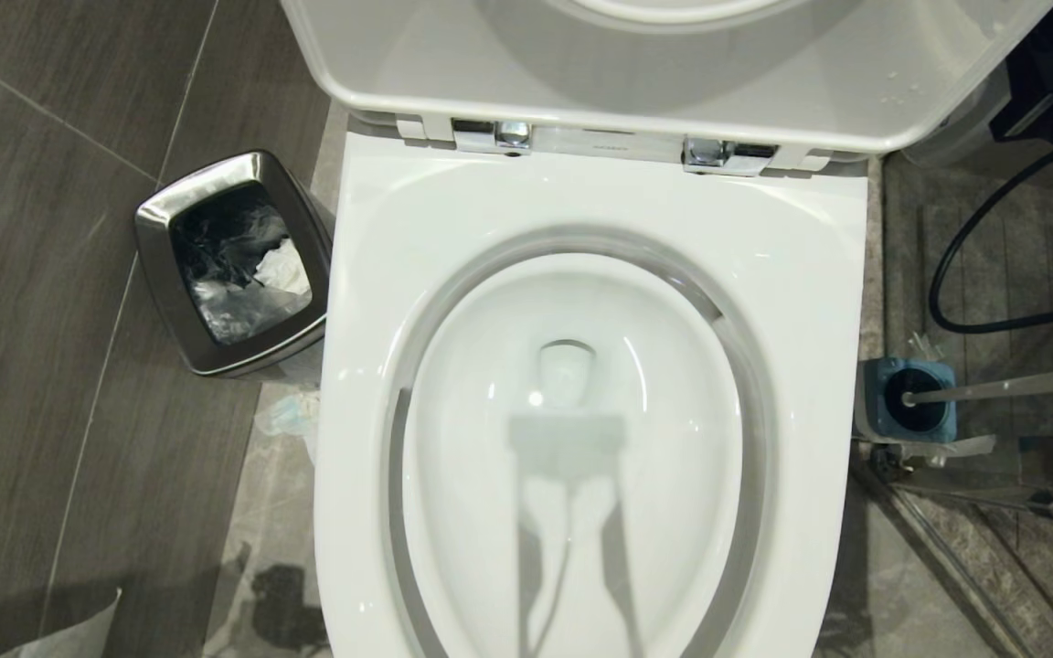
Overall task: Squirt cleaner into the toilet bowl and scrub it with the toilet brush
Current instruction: Pour in the cleaning agent
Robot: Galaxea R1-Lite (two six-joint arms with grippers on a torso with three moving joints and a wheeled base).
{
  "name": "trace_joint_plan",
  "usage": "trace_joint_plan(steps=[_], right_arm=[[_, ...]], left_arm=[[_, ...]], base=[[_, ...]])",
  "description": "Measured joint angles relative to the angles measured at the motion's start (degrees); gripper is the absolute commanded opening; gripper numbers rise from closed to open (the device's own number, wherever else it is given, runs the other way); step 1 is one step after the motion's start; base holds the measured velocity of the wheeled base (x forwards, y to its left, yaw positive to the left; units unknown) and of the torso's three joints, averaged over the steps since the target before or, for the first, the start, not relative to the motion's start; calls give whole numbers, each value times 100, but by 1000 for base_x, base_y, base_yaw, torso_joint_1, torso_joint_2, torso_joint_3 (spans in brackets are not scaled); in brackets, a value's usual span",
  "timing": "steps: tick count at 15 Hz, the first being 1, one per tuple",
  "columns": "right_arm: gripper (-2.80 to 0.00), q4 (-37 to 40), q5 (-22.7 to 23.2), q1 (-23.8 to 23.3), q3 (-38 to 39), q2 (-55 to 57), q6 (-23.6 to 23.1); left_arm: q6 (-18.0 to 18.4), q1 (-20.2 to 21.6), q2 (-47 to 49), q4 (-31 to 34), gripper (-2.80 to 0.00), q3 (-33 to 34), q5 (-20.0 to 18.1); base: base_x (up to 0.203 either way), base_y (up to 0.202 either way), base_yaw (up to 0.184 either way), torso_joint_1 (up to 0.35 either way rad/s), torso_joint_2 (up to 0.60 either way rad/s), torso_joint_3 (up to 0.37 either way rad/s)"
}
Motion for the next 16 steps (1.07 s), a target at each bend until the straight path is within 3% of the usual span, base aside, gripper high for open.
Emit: trace_joint_plan(steps=[5, 11, 16], right_arm=[[-280, 986, -313, -21, 531, -1135, 0], [-280, 2993, -330, -13, 823, -2470, 74], [-280, 3339, -337, -13, 885, -3117, 503]], left_arm=[[-1, 0, 0, 0, -280, 0, 0], [1, 0, 0, 0, -280, 0, 1], [2, 0, 0, 0, -280, 0, 2]], base=[[0, 0, 0, 0, 0, 0], [0, 0, 0, 0, 0, 0], [0, 0, 0, 0, 0, 0]])
